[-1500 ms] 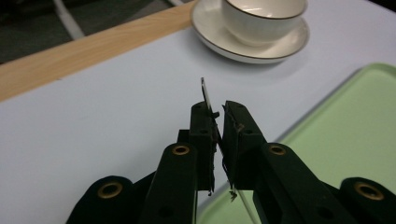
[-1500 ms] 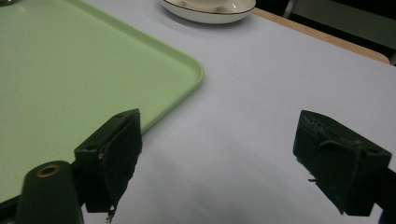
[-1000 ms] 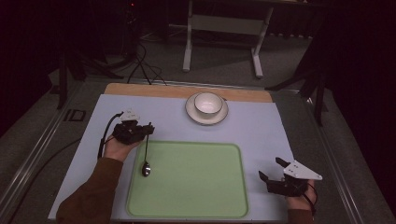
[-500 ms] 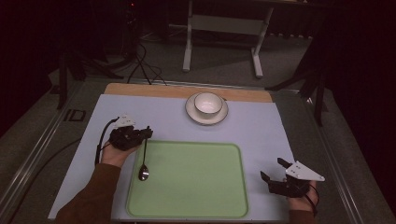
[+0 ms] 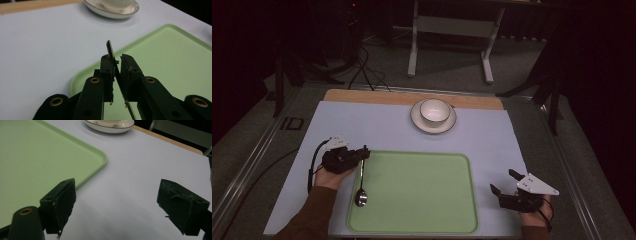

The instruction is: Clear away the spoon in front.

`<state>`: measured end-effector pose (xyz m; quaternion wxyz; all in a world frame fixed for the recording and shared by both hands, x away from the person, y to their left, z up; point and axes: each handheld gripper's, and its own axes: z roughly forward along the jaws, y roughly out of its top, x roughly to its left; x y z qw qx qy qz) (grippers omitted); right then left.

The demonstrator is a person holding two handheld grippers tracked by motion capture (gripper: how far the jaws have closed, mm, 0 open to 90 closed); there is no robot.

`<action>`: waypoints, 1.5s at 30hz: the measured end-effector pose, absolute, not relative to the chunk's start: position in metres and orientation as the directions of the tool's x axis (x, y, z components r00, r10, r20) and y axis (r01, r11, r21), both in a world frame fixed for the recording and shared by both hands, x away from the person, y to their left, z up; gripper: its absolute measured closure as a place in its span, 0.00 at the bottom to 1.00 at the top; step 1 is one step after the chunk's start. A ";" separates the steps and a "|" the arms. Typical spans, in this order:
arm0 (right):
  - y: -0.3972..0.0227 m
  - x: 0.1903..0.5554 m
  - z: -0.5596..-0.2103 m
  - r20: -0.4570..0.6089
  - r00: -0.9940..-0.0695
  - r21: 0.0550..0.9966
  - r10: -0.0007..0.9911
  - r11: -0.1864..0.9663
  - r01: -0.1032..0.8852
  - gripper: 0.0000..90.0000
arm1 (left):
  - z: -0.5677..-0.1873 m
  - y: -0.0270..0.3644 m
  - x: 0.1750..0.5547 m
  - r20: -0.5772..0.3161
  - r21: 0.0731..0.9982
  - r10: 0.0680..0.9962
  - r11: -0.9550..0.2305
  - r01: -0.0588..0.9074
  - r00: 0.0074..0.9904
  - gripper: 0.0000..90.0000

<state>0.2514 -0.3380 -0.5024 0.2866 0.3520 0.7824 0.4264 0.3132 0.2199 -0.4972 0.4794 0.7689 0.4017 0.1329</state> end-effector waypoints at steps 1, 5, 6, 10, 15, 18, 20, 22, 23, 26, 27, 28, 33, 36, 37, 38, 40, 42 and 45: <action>-0.338 0.251 -0.502 -0.148 -0.588 0.869 0.795 0.388 0.306 0.17 | -0.499 0.220 0.312 -0.182 0.840 0.745 -0.222 0.495 0.642 0.88; -0.339 0.251 -0.502 -0.146 -0.586 0.871 0.797 0.385 0.306 0.17 | -0.505 0.217 0.309 -0.186 0.825 0.743 -0.237 0.513 0.642 0.87; -0.339 0.251 -0.502 -0.145 -0.586 0.871 0.797 0.384 0.307 0.17 | -0.506 0.216 0.308 -0.185 0.821 0.742 -0.243 0.516 0.644 0.87; -0.339 0.251 -0.502 -0.148 -0.588 0.872 0.795 0.386 0.303 0.17 | -0.509 0.213 0.306 -0.181 0.812 0.741 -0.259 0.524 0.647 0.86; -0.339 0.251 -0.502 -0.148 -0.589 0.872 0.794 0.386 0.301 0.17 | -0.514 0.212 0.308 -0.178 0.787 0.750 -0.280 0.550 0.637 0.84; -0.339 0.251 -0.502 -0.150 -0.589 0.871 0.794 0.388 0.302 0.17 | -0.517 0.209 0.310 -0.155 0.772 0.758 -0.307 0.556 0.634 0.79; -0.338 0.251 -0.502 -0.150 -0.591 0.870 0.792 0.390 0.301 0.17 | -0.518 0.207 0.312 -0.135 0.765 0.762 -0.326 0.556 0.633 0.73; -0.338 0.251 -0.502 -0.151 -0.594 0.869 0.790 0.393 0.300 0.17 | -0.521 0.205 0.315 -0.117 0.761 0.770 -0.336 0.555 0.627 0.66; -0.337 0.252 -0.502 -0.152 -0.597 0.868 0.788 0.395 0.300 0.17 | -0.522 0.205 0.318 -0.105 0.756 0.780 -0.340 0.559 0.616 0.63; -0.336 0.252 -0.502 -0.156 -0.602 0.865 0.783 0.402 0.300 0.17 | -0.523 0.205 0.321 -0.083 0.757 0.795 -0.342 0.556 0.601 0.58; -0.336 0.252 -0.502 -0.156 -0.603 0.865 0.782 0.403 0.298 0.17 | -0.523 0.205 0.321 -0.078 0.760 0.800 -0.338 0.555 0.595 0.56; -0.336 0.252 -0.502 -0.156 -0.604 0.865 0.782 0.403 0.298 0.17 | -0.522 0.206 0.321 -0.076 0.767 0.801 -0.333 0.548 0.594 0.55; -0.336 0.252 -0.502 -0.157 -0.604 0.865 0.781 0.404 0.298 0.17 | -0.517 0.209 0.318 -0.038 0.800 0.817 -0.320 0.508 0.575 0.52; -0.336 0.252 -0.502 -0.158 -0.605 0.865 0.780 0.405 0.295 0.17 | -0.515 0.211 0.316 -0.013 0.814 0.833 -0.312 0.489 0.553 0.50; -0.336 0.252 -0.502 -0.159 -0.606 0.866 0.780 0.405 0.294 0.17 | -0.514 0.212 0.316 -0.005 0.821 0.839 -0.308 0.482 0.544 0.50; -0.336 0.252 -0.502 -0.159 -0.606 0.866 0.780 0.405 0.294 0.17 | -0.513 0.213 0.315 0.001 0.826 0.843 -0.304 0.474 0.538 0.49; -0.336 0.252 -0.502 -0.159 -0.604 0.866 0.781 0.404 0.295 0.17 | -0.510 0.216 0.314 0.008 0.840 0.854 -0.288 0.459 0.521 0.49; -0.336 0.252 -0.502 -0.159 -0.604 0.866 0.781 0.403 0.294 0.17 | -0.508 0.219 0.312 0.018 0.853 0.865 -0.275 0.444 0.501 0.48; -0.337 0.252 -0.501 -0.161 -0.603 0.868 0.781 0.403 0.291 0.17 | -0.504 0.224 0.309 0.026 0.873 0.882 -0.249 0.420 0.470 0.48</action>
